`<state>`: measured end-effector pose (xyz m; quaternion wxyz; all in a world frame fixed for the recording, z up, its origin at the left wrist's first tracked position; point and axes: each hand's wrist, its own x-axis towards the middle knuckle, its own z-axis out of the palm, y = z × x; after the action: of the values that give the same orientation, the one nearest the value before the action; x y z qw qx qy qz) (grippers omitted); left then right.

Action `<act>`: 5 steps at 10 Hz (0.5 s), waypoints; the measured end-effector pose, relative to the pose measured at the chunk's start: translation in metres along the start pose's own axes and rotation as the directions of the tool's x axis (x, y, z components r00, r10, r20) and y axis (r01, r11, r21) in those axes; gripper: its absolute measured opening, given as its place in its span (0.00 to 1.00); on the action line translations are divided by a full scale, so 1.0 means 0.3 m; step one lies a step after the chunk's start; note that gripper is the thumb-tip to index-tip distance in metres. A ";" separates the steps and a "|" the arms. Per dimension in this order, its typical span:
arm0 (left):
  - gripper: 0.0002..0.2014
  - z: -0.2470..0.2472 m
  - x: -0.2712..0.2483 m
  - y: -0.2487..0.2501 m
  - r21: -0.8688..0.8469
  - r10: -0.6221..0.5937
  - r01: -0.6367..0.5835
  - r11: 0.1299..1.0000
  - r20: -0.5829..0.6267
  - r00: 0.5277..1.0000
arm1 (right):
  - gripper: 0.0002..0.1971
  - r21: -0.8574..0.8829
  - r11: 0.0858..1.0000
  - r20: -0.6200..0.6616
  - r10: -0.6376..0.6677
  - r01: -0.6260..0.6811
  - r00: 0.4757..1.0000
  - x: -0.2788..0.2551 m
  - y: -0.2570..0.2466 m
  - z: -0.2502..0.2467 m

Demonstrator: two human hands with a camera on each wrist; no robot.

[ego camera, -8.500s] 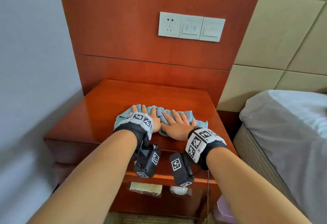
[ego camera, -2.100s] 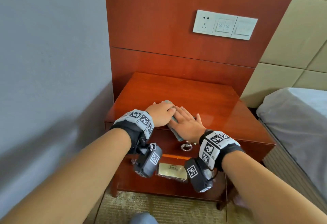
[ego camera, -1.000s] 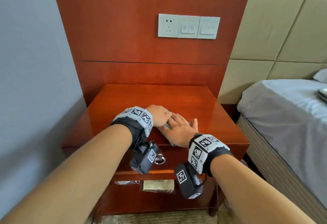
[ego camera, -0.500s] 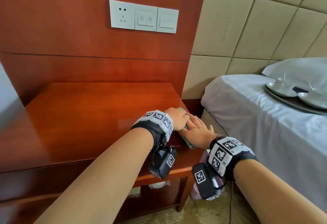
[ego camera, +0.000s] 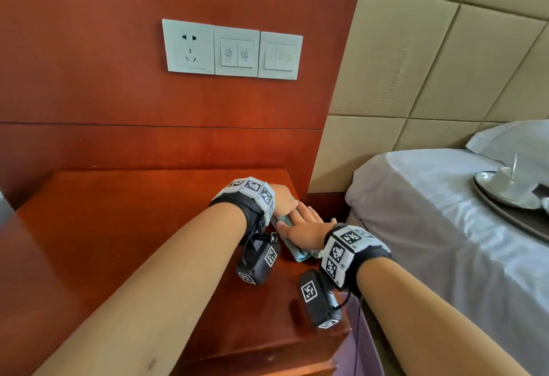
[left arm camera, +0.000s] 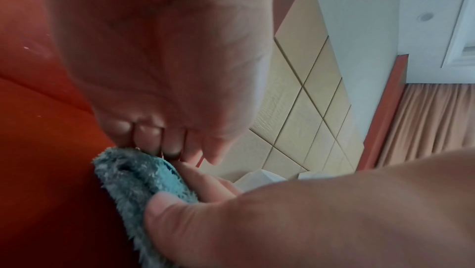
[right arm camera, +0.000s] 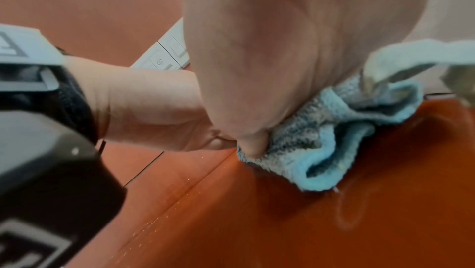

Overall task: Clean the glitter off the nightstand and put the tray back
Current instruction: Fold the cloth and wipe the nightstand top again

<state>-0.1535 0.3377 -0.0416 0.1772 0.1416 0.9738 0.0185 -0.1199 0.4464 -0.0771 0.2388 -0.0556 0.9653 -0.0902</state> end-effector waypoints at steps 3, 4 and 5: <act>0.22 -0.066 0.305 -0.060 0.045 -0.093 0.096 0.994 -0.053 0.994 | 0.37 0.002 0.999 -0.002 -0.047 0.047 0.999 0.293 0.019 -0.142; 0.23 -0.091 0.367 -0.085 0.024 -0.102 0.104 0.994 -0.072 0.992 | 0.37 -0.010 0.998 -0.034 -0.056 0.056 0.998 0.364 0.018 -0.167; 0.22 -0.092 0.407 -0.108 0.002 -0.113 0.113 0.994 -0.082 0.990 | 0.37 0.020 0.997 -0.045 -0.070 0.071 0.997 0.414 0.018 -0.178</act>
<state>-0.2815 0.3414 -0.0601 0.1378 0.0860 0.9867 0.0109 -0.2546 0.4408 -0.0876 0.2145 -0.0850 0.9667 -0.1105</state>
